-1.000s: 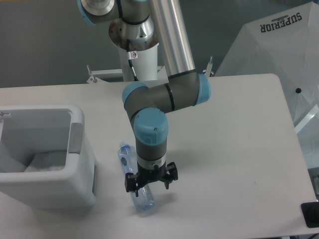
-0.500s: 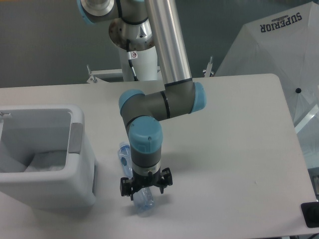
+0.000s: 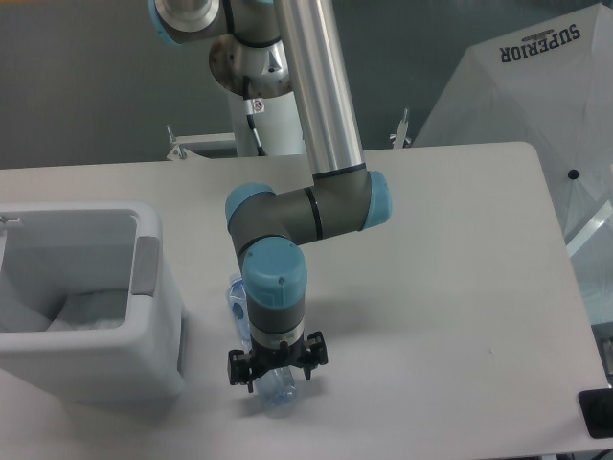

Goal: Place the trash in the trash can
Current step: 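Lower the gripper and close it around the bottle's body, then lift the bottle and carry it over the trash bin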

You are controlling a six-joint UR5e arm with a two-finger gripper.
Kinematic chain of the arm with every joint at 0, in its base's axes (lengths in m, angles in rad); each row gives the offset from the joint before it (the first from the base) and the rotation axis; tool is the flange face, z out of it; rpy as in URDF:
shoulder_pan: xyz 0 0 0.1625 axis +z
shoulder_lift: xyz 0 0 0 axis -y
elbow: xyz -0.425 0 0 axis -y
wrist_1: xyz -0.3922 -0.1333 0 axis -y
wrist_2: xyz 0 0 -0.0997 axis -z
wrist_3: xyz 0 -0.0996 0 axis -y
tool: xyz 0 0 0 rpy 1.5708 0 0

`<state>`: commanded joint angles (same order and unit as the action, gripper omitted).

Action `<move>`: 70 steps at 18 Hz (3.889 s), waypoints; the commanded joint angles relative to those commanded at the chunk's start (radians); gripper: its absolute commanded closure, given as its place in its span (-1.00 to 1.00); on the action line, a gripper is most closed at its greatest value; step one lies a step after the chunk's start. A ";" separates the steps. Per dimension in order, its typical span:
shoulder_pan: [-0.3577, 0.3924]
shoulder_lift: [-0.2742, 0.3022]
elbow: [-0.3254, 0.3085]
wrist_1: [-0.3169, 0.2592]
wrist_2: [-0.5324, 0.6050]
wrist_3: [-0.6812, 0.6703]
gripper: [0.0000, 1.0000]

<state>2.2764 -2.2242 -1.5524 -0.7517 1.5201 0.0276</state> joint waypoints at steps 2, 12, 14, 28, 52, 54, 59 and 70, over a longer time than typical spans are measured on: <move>-0.002 -0.006 0.003 0.002 0.000 0.000 -1.00; -0.015 -0.017 0.003 0.005 0.000 -0.002 -0.94; -0.015 -0.018 0.003 0.005 -0.001 0.000 -0.90; -0.015 -0.020 -0.002 0.005 0.002 0.000 -0.66; -0.015 -0.009 -0.006 0.003 0.002 0.000 -0.39; -0.015 -0.008 -0.005 0.003 0.002 0.002 -0.39; -0.015 0.001 -0.005 0.002 0.009 0.002 -0.34; -0.014 0.037 0.012 0.003 0.048 0.009 -0.34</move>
<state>2.2626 -2.1875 -1.5402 -0.7486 1.5677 0.0368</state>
